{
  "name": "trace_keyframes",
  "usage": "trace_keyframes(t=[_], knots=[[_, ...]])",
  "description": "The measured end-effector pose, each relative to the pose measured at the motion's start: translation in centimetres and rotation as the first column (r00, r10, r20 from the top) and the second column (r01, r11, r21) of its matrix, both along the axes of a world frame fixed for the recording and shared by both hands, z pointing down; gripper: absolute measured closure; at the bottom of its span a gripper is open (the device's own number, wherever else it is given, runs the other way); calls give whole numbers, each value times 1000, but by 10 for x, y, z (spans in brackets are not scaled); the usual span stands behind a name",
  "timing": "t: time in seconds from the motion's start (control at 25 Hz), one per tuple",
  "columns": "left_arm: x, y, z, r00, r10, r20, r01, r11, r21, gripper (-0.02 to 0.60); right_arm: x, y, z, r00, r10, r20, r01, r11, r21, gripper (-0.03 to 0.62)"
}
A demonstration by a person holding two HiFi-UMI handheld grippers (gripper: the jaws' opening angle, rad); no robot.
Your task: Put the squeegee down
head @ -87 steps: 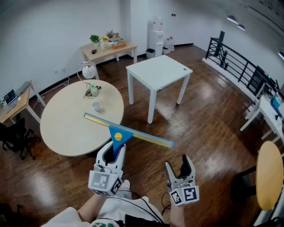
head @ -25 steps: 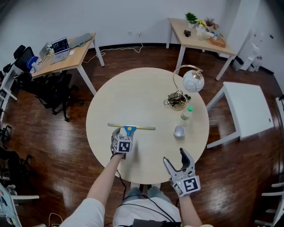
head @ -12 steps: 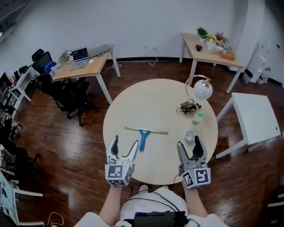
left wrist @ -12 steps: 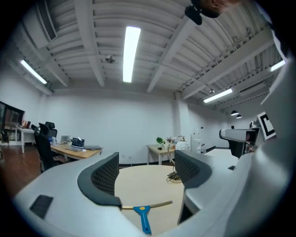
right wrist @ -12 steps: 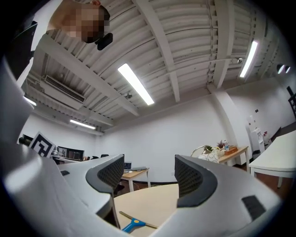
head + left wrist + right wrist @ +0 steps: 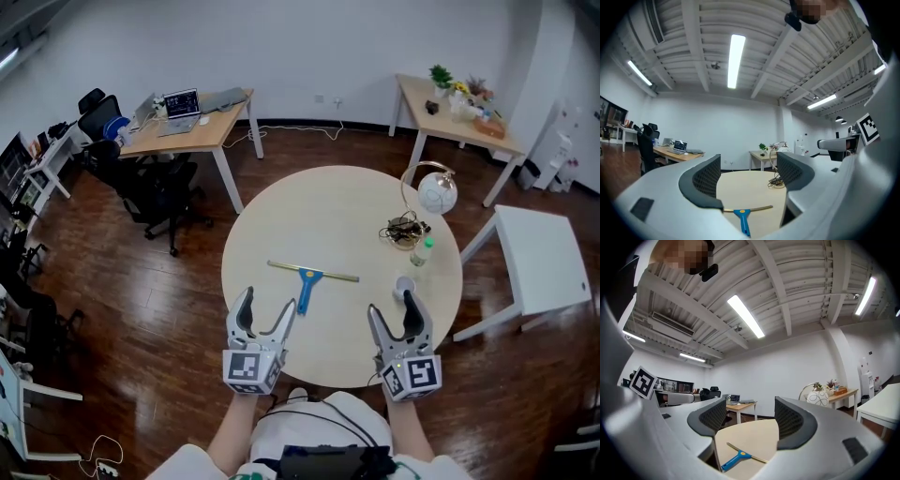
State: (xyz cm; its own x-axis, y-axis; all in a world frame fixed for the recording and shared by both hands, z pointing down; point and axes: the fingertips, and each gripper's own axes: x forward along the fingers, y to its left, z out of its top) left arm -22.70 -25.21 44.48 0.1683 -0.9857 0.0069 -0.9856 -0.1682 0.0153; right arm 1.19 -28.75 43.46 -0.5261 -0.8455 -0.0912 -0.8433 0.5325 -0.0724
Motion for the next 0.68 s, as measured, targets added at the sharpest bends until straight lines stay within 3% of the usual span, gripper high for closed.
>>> trace_keyframes(t=[0.28,0.44,0.68], knots=[[10,5,-20,999,7,44,-9,999,44,202,1,1,1,1000,-4,-10,4,1000,-3,250],[15,8,-31,991,-28,133,19,997,69,202,-2,2,2,1000,5,-1,-5,1000,-1,250],[6,14,-31,996,-34,86,29,998,60,202,-18,-2,0,1000,-18,3,18,1000,2,250]])
